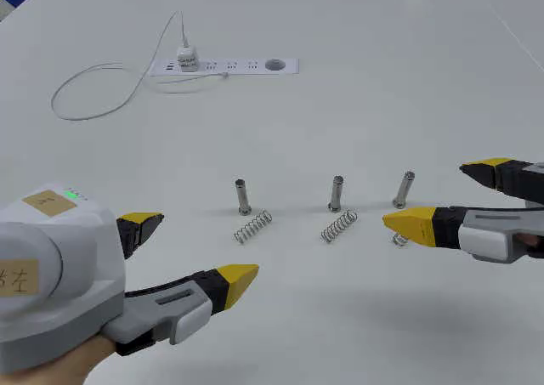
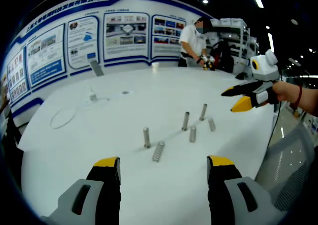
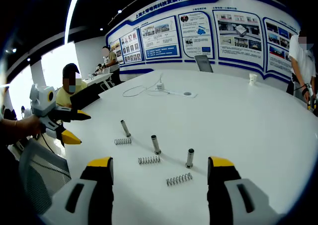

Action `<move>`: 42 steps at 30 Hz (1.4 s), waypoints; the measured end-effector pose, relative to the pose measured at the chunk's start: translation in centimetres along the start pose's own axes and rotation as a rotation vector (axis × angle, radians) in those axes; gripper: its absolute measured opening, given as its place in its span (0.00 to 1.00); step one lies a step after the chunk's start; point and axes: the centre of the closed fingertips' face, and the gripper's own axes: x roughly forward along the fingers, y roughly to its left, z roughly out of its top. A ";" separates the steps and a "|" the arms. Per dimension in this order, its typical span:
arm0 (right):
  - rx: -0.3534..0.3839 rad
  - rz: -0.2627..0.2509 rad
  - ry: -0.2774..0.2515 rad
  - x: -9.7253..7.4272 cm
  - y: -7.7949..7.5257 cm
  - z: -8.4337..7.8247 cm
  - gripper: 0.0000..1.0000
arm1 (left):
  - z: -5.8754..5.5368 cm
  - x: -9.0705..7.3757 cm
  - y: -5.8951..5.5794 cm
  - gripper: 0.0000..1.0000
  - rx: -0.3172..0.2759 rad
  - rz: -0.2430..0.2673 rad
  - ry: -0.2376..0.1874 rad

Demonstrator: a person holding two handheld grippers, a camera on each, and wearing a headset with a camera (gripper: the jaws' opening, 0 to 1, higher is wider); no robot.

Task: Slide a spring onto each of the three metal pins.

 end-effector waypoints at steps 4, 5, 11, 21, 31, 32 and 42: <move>0.013 0.009 -0.021 -0.3 0.2 0.0 0.79 | -0.3 0.5 0.0 0.71 -0.003 -0.002 0.012; 0.017 0.009 -0.022 -0.4 0.2 -0.1 0.79 | -0.4 0.7 0.1 0.70 -0.001 -0.004 0.018; 0.018 0.018 -0.035 -0.9 0.4 -0.7 0.79 | -0.9 1.8 0.2 0.65 0.041 -0.015 0.046; 0.012 0.026 -0.051 -1.6 0.4 -1.8 0.77 | -1.4 3.9 0.4 0.53 0.093 -0.052 0.062; -0.027 0.006 -0.030 -1.7 0.0 -2.3 0.73 | -1.8 6.2 0.8 0.39 0.075 -0.091 0.078; -0.029 0.005 -0.032 -1.7 0.0 -2.2 0.73 | -1.9 6.4 0.9 0.38 0.080 -0.091 0.087; -0.050 0.011 -0.020 -1.1 0.3 -2.6 0.72 | -3.3 8.2 1.3 0.27 0.096 -0.122 0.146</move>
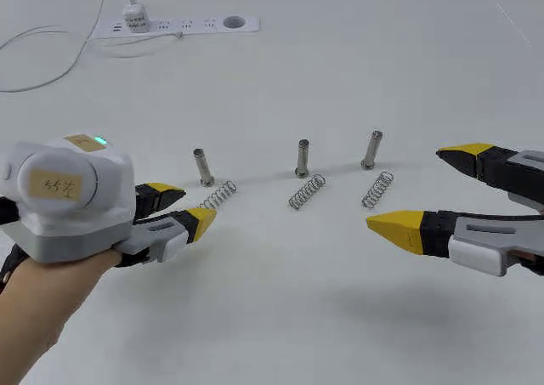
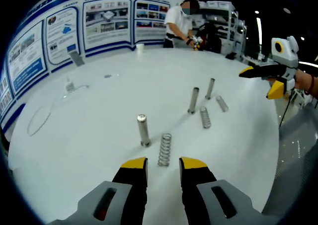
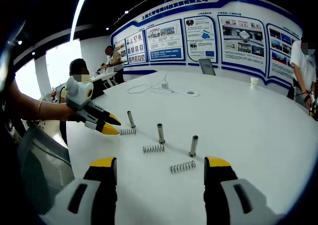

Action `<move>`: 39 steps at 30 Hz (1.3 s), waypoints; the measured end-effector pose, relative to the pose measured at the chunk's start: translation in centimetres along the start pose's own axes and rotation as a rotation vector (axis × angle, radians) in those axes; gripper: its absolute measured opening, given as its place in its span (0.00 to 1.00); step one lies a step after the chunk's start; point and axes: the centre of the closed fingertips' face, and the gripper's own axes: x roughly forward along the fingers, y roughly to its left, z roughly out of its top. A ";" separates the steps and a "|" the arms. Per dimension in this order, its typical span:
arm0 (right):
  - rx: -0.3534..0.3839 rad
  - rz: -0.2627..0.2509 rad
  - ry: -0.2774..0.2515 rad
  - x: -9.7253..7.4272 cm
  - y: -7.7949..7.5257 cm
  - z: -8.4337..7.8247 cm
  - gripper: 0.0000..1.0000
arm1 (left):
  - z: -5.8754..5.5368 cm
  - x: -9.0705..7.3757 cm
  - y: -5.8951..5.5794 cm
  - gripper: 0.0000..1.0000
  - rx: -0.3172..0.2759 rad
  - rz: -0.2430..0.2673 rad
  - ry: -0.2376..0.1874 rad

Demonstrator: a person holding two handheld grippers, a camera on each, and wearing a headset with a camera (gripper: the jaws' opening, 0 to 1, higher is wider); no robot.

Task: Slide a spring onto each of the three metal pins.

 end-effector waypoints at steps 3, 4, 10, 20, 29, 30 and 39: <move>-0.013 0.001 0.025 0.2 0.0 -0.5 0.72 | -0.4 0.6 0.0 0.25 0.006 -0.007 0.014; -0.017 0.000 0.027 0.2 -0.1 -0.6 0.72 | -0.5 0.7 0.0 0.24 0.005 -0.010 0.014; 0.001 -0.002 0.023 0.3 -0.3 -0.6 0.72 | -0.7 1.1 -0.1 0.21 0.034 -0.009 0.026; 0.011 -0.006 0.031 0.3 -0.2 -1.0 0.72 | -0.8 1.4 -0.2 0.15 0.076 -0.015 0.030; 0.016 -0.016 0.041 0.2 -0.2 -1.2 0.71 | -0.9 1.5 -0.2 0.12 0.088 -0.021 0.025; 0.019 -0.016 0.043 0.2 -0.2 -1.3 0.71 | -0.8 1.5 -0.2 0.12 0.089 -0.022 0.025; 0.034 -0.019 0.031 0.3 -0.3 -0.7 0.70 | -0.8 1.4 -0.3 0.11 0.113 -0.012 0.007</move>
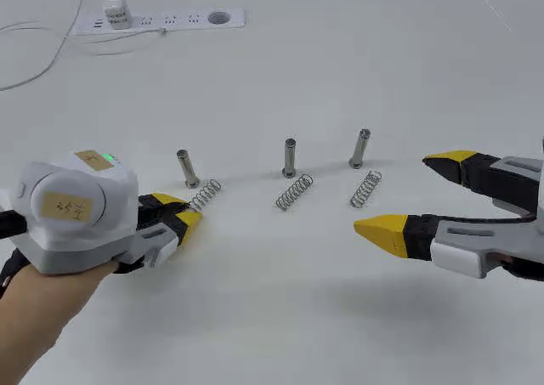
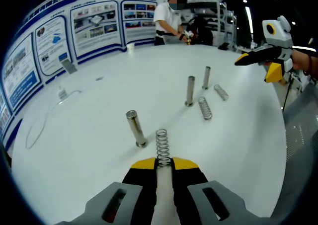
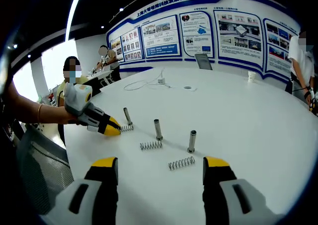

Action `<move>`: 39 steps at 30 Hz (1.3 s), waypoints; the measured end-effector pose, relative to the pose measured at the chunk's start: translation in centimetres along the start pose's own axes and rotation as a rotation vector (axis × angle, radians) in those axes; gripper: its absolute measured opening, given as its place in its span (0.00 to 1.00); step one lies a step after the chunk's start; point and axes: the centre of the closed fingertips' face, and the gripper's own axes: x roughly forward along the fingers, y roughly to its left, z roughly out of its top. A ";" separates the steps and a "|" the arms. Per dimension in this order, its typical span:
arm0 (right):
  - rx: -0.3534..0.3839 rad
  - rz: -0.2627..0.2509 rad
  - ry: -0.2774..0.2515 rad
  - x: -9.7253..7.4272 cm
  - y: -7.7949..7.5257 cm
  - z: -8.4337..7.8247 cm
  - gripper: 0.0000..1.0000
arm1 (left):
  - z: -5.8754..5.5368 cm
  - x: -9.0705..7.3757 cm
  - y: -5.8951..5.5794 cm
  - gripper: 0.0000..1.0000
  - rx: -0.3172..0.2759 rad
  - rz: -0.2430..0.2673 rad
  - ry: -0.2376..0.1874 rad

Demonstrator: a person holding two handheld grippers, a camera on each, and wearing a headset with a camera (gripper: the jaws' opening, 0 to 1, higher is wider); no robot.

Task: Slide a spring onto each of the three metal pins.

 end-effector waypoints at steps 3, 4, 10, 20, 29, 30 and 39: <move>-0.005 0.006 0.003 0.0 0.3 0.0 0.70 | 0.0 -0.1 -0.1 0.10 0.006 0.001 -0.008; -0.007 0.006 0.004 0.0 0.4 0.0 0.70 | -0.1 -0.2 -0.1 0.10 0.011 0.006 -0.010; 0.001 0.015 0.016 0.0 0.9 -0.3 0.70 | -0.1 -0.6 -0.1 0.10 -0.004 0.019 -0.023; 0.062 0.042 -0.013 0.2 2.2 0.7 0.68 | 1.1 -2.0 -1.0 0.10 -0.105 0.028 -0.102; 0.172 0.073 -0.080 0.9 3.2 3.0 0.62 | 3.0 -3.5 -2.2 0.10 -0.187 0.000 -0.192; 0.178 0.074 -0.083 1.0 3.3 3.1 0.61 | 3.2 -3.6 -2.4 0.10 -0.185 -0.001 -0.198; 0.251 0.089 -0.113 1.9 4.2 4.3 0.57 | 4.2 -4.6 -3.6 0.10 -0.191 -0.019 -0.244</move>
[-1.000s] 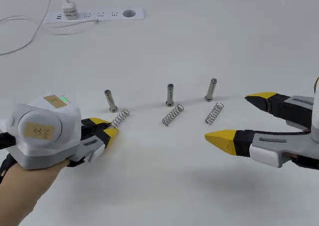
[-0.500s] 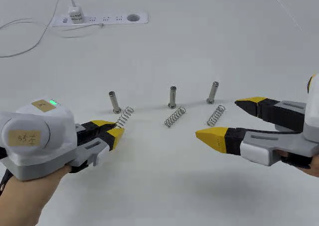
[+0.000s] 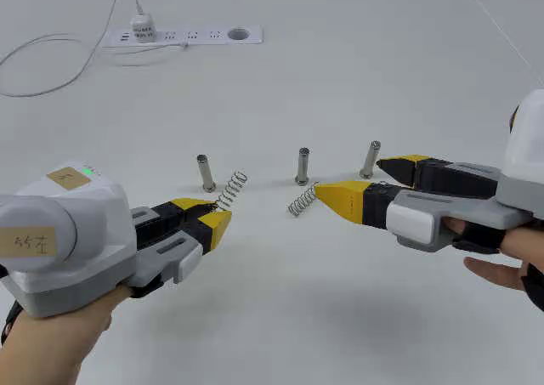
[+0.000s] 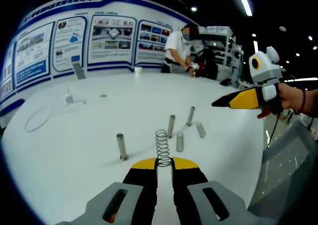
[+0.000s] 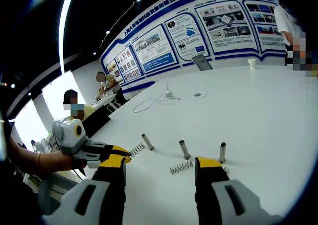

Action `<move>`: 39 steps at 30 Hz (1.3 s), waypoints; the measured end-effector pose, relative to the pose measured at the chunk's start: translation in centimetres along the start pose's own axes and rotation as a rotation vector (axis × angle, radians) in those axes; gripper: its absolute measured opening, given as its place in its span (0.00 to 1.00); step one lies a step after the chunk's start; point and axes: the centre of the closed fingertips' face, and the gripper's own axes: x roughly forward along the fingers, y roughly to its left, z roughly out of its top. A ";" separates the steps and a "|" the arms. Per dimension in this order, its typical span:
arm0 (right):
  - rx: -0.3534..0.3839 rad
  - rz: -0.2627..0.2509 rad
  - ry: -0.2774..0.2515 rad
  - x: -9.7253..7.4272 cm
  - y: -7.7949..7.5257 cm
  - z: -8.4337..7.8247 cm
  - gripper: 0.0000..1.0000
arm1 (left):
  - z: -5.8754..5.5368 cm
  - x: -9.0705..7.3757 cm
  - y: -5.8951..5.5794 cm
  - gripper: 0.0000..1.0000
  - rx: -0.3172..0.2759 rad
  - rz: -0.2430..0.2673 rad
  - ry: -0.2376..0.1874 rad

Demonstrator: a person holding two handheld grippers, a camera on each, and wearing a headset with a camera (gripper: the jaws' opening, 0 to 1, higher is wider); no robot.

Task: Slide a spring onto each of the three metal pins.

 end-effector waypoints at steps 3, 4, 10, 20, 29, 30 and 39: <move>0.020 0.010 -0.004 0.4 0.5 0.0 0.55 | 0.5 -0.2 -0.4 0.10 -0.012 -0.010 -0.020; 0.027 0.014 -0.005 0.5 0.7 0.1 0.54 | 0.6 -0.2 -0.5 0.10 -0.014 -0.012 -0.025; 0.096 0.042 -0.038 1.3 1.7 0.6 0.49 | 1.4 -0.5 -1.4 0.10 -0.011 -0.022 -0.067; 0.197 0.087 -0.081 2.6 3.2 1.4 0.42 | 3.6 -1.3 -2.6 0.10 0.037 -0.030 -0.153; 0.275 0.118 -0.084 3.6 4.0 1.3 0.34 | 3.8 -1.5 -3.3 0.10 0.057 -0.046 -0.176; 0.286 0.123 -0.085 3.7 4.2 1.3 0.33 | 3.9 -1.5 -3.4 0.10 0.059 -0.048 -0.180; 0.382 0.152 -0.096 4.2 4.7 1.4 0.25 | 4.2 -1.6 -3.8 0.10 0.052 -0.066 -0.200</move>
